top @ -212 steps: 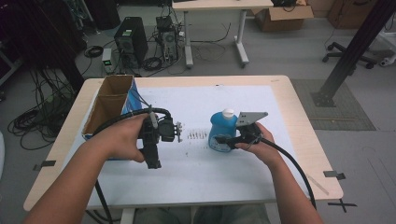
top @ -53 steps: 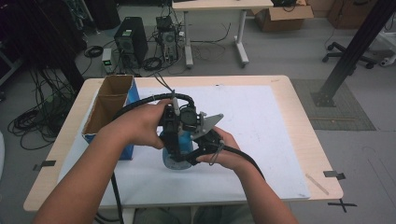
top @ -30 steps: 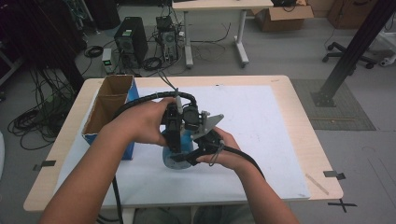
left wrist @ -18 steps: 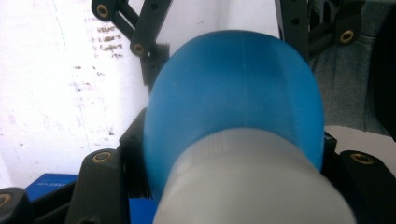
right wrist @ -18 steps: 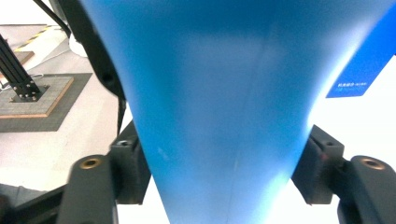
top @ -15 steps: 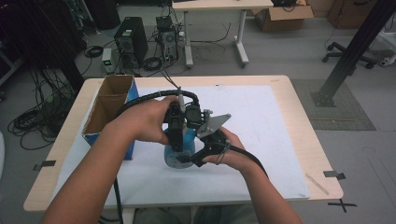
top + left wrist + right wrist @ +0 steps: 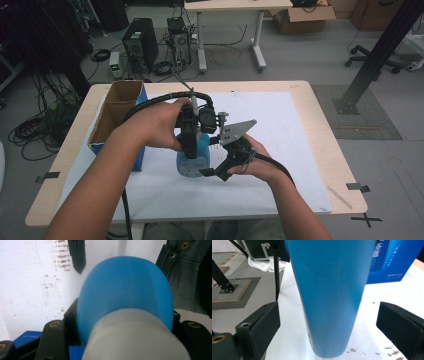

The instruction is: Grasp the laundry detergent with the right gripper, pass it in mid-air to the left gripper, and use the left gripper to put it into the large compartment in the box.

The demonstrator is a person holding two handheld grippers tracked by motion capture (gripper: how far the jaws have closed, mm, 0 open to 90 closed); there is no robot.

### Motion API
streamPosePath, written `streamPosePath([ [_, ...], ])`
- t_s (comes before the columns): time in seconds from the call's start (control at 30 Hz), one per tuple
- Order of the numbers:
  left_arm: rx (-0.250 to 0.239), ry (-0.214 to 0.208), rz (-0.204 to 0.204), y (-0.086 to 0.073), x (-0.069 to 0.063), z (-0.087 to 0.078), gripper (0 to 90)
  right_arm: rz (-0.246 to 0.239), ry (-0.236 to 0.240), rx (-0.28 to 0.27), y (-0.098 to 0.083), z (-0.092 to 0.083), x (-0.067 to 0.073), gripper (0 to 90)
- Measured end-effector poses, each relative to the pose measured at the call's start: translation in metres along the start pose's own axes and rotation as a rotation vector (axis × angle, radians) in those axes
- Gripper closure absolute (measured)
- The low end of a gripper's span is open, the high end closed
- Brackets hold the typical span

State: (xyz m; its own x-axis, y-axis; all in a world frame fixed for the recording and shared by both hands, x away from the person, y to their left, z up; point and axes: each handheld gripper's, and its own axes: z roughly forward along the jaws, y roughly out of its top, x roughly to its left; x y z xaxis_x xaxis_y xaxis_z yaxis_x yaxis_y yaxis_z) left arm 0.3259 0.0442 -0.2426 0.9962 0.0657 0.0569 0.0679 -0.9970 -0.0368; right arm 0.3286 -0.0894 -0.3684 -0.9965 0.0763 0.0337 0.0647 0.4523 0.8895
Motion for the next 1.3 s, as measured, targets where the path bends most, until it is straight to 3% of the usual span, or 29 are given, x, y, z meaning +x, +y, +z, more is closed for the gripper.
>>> streamPosePath([
  [0.27, 0.000, -0.001, -0.009, 0.000, 0.002, -0.002, 38.5, 0.007, 0.029, -0.012, 0.002, -0.011, -0.001, 1.4],
  [0.43, 0.004, -0.022, -0.058, -0.002, 0.005, -0.006, 38.5, 0.000, 0.013, -0.001, 0.002, -0.022, -0.001, 1.5],
  [0.47, 0.009, -0.031, -0.089, -0.004, 0.008, -0.008, 38.5, -0.015, -0.014, 0.015, 0.002, -0.030, -0.002, 1.4],
  [0.5, 0.009, -0.031, -0.089, -0.004, 0.008, -0.008, 38.5, -0.015, -0.014, 0.015, 0.002, -0.030, -0.002, 1.4],
  [0.67, 0.013, -0.034, -0.200, -0.007, 0.016, -0.011, 38.5, -0.048, -0.093, 0.091, 0.006, -0.051, -0.002, 1.7],
  [0.73, 0.020, -0.041, -0.263, -0.009, 0.021, -0.016, 38.5, -0.071, -0.126, 0.155, 0.008, -0.063, -0.002, 1.8],
  [0.77, 0.020, -0.041, -0.263, -0.009, 0.021, -0.016, 38.5, -0.071, -0.126, 0.155, 0.008, -0.063, -0.002, 1.8],
  [0.8, 0.016, -0.041, -0.281, -0.010, 0.022, -0.018, 38.5, -0.082, -0.146, 0.202, 0.009, -0.071, -0.003, 1.9],
  [1.03, -0.008, -0.046, -0.433, -0.023, 0.035, -0.036, 38.5, -0.090, -0.192, 0.289, 0.010, -0.095, -0.006, 2.0],
  [1.1, 0.000, -0.043, -0.478, -0.027, 0.040, -0.041, 38.5, -0.091, -0.200, 0.303, 0.008, -0.101, -0.007, 2.1],
  [1.13, 0.010, -0.040, -0.529, -0.030, 0.045, -0.045, 38.5, -0.085, -0.203, 0.318, 0.006, -0.107, -0.007, 2.1],
  [1.17, 0.010, -0.040, -0.529, -0.030, 0.045, -0.045, 38.5, -0.085, -0.203, 0.318, 0.006, -0.107, -0.007, 2.1],
  [1.3, 0.029, -0.047, -0.642, -0.042, 0.055, -0.053, 38.4, -0.069, -0.213, 0.335, 0.000, -0.115, -0.008, 2.2],
])
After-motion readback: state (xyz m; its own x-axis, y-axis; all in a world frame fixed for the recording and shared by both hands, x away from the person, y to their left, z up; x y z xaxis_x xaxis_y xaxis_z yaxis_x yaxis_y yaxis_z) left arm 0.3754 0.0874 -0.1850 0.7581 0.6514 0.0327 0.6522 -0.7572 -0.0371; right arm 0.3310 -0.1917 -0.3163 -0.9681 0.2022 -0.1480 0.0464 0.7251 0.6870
